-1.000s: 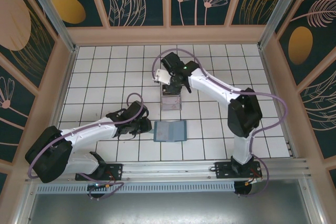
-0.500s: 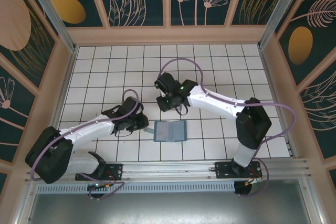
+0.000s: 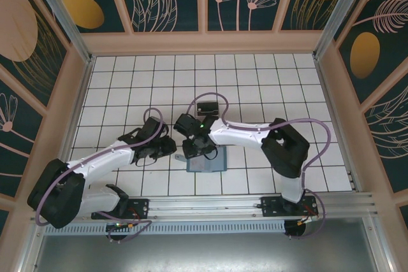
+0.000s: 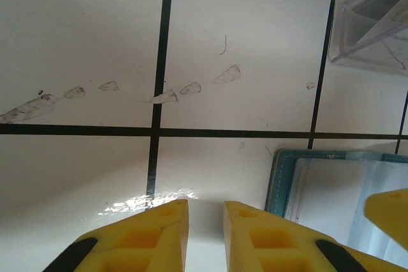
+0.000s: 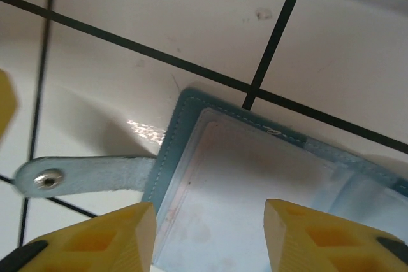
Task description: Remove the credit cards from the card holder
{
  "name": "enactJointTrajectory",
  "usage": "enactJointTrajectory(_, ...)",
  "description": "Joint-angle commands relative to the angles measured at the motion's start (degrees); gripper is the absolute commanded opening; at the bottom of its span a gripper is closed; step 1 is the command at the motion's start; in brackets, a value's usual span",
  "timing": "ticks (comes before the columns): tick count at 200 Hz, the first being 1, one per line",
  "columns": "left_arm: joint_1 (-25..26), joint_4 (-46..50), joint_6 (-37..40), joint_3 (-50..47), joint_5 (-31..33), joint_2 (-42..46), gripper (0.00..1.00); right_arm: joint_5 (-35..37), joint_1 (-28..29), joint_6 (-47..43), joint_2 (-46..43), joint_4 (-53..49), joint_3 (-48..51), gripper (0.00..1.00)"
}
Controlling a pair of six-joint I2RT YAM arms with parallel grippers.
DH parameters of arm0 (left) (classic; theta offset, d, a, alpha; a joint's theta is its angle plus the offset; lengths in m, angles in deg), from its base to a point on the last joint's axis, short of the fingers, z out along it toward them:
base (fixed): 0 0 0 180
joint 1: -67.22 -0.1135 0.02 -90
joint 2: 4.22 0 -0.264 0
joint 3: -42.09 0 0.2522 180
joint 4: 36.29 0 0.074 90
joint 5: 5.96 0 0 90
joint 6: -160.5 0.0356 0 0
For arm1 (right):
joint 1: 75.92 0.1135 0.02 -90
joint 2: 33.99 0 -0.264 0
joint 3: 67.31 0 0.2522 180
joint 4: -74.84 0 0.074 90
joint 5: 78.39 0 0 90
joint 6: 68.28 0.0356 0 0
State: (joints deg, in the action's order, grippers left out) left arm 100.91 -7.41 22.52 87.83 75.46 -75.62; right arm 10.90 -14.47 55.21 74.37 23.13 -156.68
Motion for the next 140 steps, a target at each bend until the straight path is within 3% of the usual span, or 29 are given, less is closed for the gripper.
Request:
enactJointTrajectory(1, -0.39, 0.88, 1.10, -0.78, -0.21, 1.17, 0.22, 1.33, 0.95, 1.68, 1.69, -2.71, -0.67, 0.54)
enactJointTrajectory(42, -0.40, 0.79, 1.40, -0.35, -0.47, 0.82, 0.22, 2.61, 1.40, 1.35, 3.77, -3.18, 0.26, 0.55)
enactJointTrajectory(78, -0.44, 0.99, 1.26, -0.39, -0.36, 1.00, 0.22, 2.45, 1.57, 1.22, 4.83, -2.58, 1.58, 0.50)
enactJointTrajectory(140, -0.46, 3.41, 1.58, 1.56, -0.53, 2.14, 0.23, 3.46, 1.79, 0.59, 3.64, -1.34, 2.06, 0.17)
